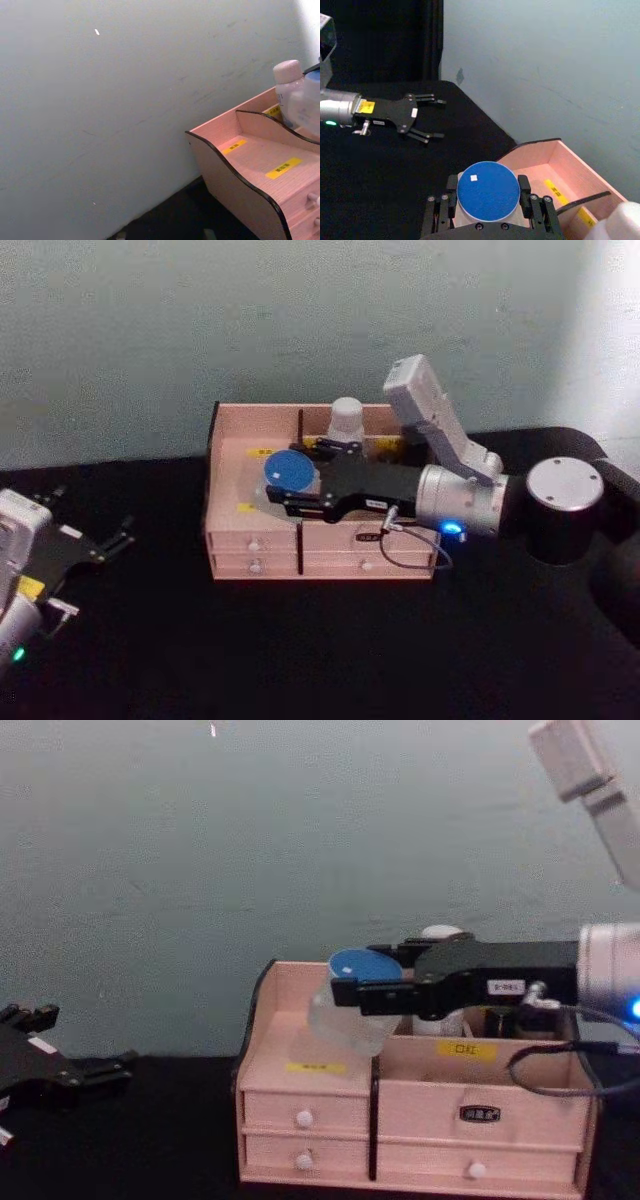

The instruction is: Pick up the facial cleanser and watermelon frost from the table and place them into the tiered storage box.

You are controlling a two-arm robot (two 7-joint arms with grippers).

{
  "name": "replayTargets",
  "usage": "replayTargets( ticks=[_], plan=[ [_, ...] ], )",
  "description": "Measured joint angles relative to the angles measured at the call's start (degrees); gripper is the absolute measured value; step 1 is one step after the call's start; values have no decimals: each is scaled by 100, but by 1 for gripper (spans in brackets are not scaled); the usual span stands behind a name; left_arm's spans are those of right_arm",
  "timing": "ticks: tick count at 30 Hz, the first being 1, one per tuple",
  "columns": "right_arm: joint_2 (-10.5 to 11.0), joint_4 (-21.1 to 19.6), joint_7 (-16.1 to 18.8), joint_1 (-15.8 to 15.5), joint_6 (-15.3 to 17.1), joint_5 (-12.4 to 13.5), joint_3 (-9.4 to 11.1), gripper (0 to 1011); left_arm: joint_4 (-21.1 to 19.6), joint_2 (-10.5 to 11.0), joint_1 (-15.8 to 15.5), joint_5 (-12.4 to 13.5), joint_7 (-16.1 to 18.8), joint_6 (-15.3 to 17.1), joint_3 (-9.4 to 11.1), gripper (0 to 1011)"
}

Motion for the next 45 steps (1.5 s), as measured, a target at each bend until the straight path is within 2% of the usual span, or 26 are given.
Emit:
replayTargets(
  ticks=[10, 18, 33, 45],
  plan=[
    [-390, 667, -8, 356, -34, -175, -136, 710, 0, 0, 0, 0, 0, 0, 0, 1001],
    [-605, 1062, -11, 538, -72, -274, -165, 711, 0, 0, 0, 1, 0, 0, 0, 1001],
    [-1066, 1942, 4, 903, -152, -403, -145, 711, 0, 0, 0, 0, 0, 0, 0, 1001],
    [-1290, 2393, -14, 1068, -189, -519, -69, 710, 0, 0, 0, 0, 0, 0, 0, 1001]
  ],
)
